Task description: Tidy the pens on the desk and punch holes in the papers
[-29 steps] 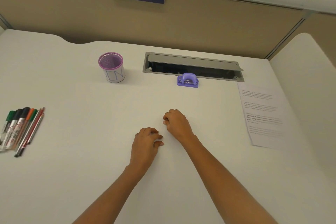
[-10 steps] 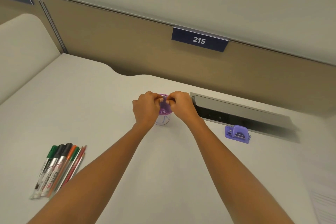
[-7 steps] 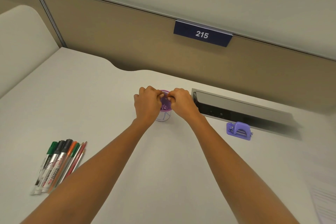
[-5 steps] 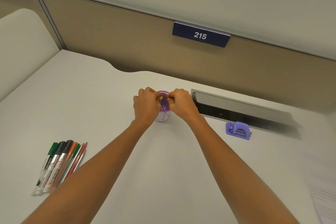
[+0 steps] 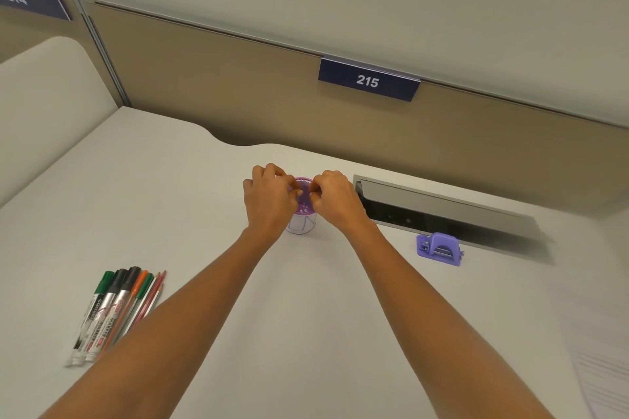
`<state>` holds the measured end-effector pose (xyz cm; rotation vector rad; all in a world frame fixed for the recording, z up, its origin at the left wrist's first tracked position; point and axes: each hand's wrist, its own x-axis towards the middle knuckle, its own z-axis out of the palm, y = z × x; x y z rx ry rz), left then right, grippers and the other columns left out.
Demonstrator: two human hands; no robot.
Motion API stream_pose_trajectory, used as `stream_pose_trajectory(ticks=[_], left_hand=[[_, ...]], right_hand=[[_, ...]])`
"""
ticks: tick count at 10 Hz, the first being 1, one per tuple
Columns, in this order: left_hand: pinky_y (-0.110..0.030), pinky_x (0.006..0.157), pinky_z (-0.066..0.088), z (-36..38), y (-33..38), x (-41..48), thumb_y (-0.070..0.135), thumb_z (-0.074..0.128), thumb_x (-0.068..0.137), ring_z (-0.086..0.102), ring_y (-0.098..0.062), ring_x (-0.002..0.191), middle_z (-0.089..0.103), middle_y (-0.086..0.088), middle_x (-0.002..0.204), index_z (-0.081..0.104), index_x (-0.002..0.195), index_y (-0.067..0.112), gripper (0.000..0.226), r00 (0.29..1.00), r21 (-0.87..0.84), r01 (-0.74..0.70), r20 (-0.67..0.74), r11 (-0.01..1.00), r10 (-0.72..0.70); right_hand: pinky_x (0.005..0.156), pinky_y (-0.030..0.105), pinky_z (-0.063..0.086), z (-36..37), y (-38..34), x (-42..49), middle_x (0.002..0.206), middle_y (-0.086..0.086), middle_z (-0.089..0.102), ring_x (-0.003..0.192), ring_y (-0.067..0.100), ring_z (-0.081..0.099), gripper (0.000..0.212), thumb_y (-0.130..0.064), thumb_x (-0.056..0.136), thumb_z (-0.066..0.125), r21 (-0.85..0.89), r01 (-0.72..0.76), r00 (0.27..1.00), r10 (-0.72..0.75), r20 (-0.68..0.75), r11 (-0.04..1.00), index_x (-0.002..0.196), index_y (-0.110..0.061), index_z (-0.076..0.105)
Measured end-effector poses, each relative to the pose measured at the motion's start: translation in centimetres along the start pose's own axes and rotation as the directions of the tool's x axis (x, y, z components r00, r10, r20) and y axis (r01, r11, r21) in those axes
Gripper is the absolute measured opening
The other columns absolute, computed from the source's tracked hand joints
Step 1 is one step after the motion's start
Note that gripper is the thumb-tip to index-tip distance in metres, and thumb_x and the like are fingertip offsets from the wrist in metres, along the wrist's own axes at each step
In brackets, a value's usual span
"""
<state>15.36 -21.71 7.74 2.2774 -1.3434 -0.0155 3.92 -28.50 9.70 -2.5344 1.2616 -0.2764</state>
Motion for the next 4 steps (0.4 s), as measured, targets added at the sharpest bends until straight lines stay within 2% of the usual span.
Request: stream_pose_trajectory(ticks=[2, 4], left_hand=[[-0.033, 0.087, 0.04, -0.7, 0.5, -0.7, 0.033, 0.059, 0.09, 0.049, -0.022, 0.113, 0.062, -0.004, 0.12, 0.071, 0.108, 0.019, 0.026, 0.999, 0.005, -0.038, 0.013, 0.999, 0.038], [-0.036, 0.082, 0.039, -1.3, 1.8, -1.9, 0.031, 0.055, 0.09, 0.053, -0.024, 0.104, 0.065, -0.004, 0.112, 0.065, 0.103, 0.015, 0.023, 0.994, 0.056, -0.092, -0.051, 0.994, 0.095]], right_hand=[[0.087, 0.03, 0.05, -0.7, -0.3, -1.0, 0.113, 0.012, 0.064, 0.104, 0.024, 0.057, 0.023, -0.02, 0.091, 0.062, 0.02, -0.014, 1.0, 0.015, -0.01, 1.0, 0.11, -0.008, 0.064], [0.087, 0.034, 0.05, -0.9, -0.6, -2.9, 0.113, 0.011, 0.064, 0.106, 0.024, 0.054, 0.02, -0.018, 0.092, 0.059, 0.09, 0.016, 0.996, -0.008, -0.086, 0.996, 0.109, -0.007, 0.061]])
